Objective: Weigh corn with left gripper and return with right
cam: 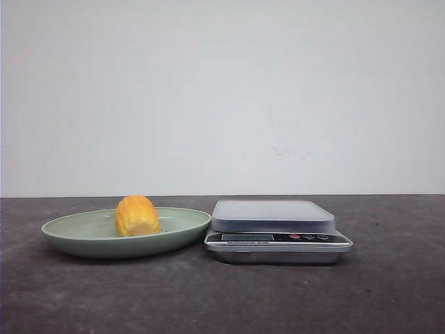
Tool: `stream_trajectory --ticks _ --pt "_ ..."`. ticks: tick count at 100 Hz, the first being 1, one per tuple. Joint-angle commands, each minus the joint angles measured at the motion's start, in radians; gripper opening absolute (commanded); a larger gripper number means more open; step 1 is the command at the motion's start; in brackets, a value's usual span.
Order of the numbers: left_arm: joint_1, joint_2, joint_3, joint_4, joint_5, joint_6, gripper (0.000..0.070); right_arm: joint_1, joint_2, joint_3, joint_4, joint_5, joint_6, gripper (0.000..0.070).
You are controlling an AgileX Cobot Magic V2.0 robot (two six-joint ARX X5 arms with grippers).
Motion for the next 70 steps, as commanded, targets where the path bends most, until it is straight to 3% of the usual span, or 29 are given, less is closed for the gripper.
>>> stream_trajectory --ticks 1,13,32,36,39,43,47,51,54,57,70 --pt "0.002 0.024 0.078 0.021 0.003 -0.087 0.0009 0.000 0.018 0.071 0.016 0.000 0.076 0.0004" --pt "0.002 0.128 0.243 0.019 0.026 -0.104 0.0009 0.000 0.101 0.210 -0.037 -0.014 0.169 0.0004" --pt "0.002 0.388 0.529 0.009 0.149 -0.028 0.0012 0.000 0.264 0.423 -0.114 -0.079 0.133 0.0004" --pt "0.002 0.434 0.579 0.001 0.174 -0.023 0.0061 0.001 0.286 0.463 -0.128 -0.095 0.127 0.0005" --pt "0.002 0.464 0.614 -0.008 0.188 -0.023 0.0145 0.001 0.303 0.491 -0.133 -0.107 0.124 0.0016" --pt "0.002 0.499 0.655 -0.020 0.204 -0.027 0.0300 0.001 0.322 0.521 -0.133 -0.109 0.123 0.0086" --pt "0.002 0.526 0.688 -0.028 0.227 -0.028 0.0447 0.001 0.335 0.548 -0.135 -0.111 0.116 0.0227" --pt "0.002 0.548 0.714 -0.035 0.246 -0.027 0.0528 0.002 0.347 0.571 -0.136 -0.125 0.102 0.0373" --pt "0.002 0.561 0.729 -0.040 0.265 -0.027 0.0532 0.003 0.354 0.586 -0.138 -0.143 0.092 0.0460" --pt "0.001 0.571 0.740 -0.042 0.286 -0.027 0.0520 0.005 0.360 0.597 -0.138 -0.157 0.088 0.0502" --pt "-0.016 0.600 0.758 -0.051 0.347 -0.034 0.0515 0.008 0.385 0.647 -0.169 -0.195 0.089 0.0503"
